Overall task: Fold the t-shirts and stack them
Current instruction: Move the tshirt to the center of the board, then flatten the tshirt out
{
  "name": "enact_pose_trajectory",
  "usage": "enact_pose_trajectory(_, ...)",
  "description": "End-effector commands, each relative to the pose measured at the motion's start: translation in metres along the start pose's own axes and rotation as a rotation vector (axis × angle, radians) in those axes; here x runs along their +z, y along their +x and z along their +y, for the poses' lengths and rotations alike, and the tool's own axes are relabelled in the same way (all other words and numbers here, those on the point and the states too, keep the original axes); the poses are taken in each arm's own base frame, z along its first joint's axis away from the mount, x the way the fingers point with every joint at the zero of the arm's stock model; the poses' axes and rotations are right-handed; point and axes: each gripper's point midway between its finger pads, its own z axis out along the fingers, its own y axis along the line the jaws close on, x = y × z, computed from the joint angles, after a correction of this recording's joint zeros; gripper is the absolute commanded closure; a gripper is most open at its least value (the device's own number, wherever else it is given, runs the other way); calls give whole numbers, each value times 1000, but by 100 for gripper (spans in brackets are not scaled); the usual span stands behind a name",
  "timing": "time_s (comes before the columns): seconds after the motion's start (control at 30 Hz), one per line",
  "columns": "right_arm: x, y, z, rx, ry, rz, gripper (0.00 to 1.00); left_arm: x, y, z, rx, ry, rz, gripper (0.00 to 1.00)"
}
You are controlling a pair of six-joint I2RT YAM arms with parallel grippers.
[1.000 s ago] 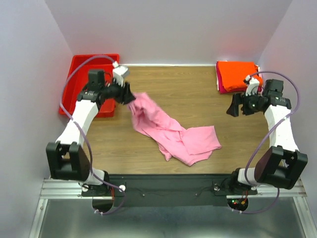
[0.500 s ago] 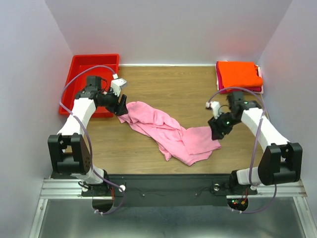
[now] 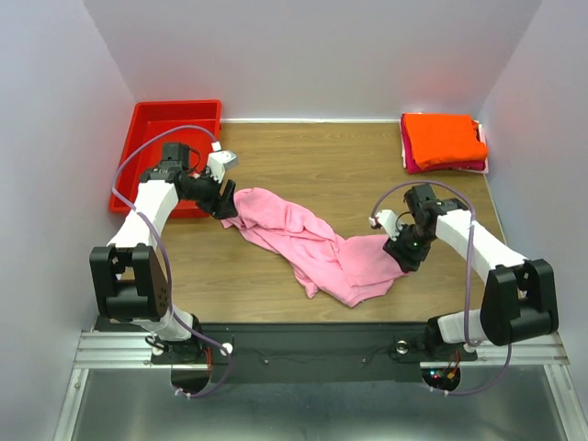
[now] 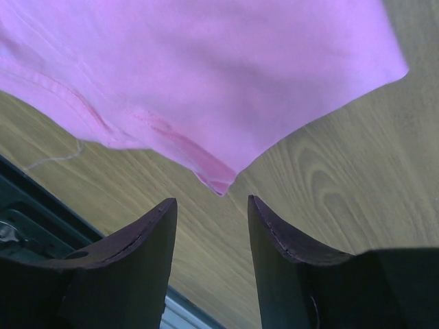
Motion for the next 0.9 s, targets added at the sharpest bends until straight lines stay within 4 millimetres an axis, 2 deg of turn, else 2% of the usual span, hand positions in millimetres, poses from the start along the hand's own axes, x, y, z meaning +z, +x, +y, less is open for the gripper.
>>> enact_pose_trajectory(0.0, 0, 10, -10, -93, 54, 44, 48, -6, -10, -1, 26, -2, -15, 30)
enact_pose_trajectory(0.13, 8, 22, -7, -115, 54, 72, 41, -6, -10, 0, 27, -8, -10, 29)
enact_pose_trajectory(0.3, 14, 15, -14, -109, 71, 47, 40, -6, -8, 1, 24, -15, 1, 29)
enact_pose_trajectory(0.43, 27, 16, -16, -111, 73, 44, 41, -3, -5, 4, 12, -22, 15, 29)
enact_pose_trajectory(0.53, 38, 20, -19, -102, 93, 49, 50, -4, -4, 7, 13, -40, 23, 29)
enact_pose_trajectory(0.63, 39, 19, -23, -86, 111, 47, 69, -6, -3, 11, 31, -71, 26, 29)
enact_pose_trajectory(0.67, 38, 18, -24, -78, 118, 47, 83, -7, -3, 11, 32, -75, 28, 29)
enact_pose_trajectory(0.77, 26, 13, -30, -16, 169, 29, 99, -7, 0, 12, 38, -81, 36, 29)
enact_pose_trajectory(0.87, 1, 1, -31, 18, 208, -29, 99, -7, 3, 11, 37, -89, 29, 29)
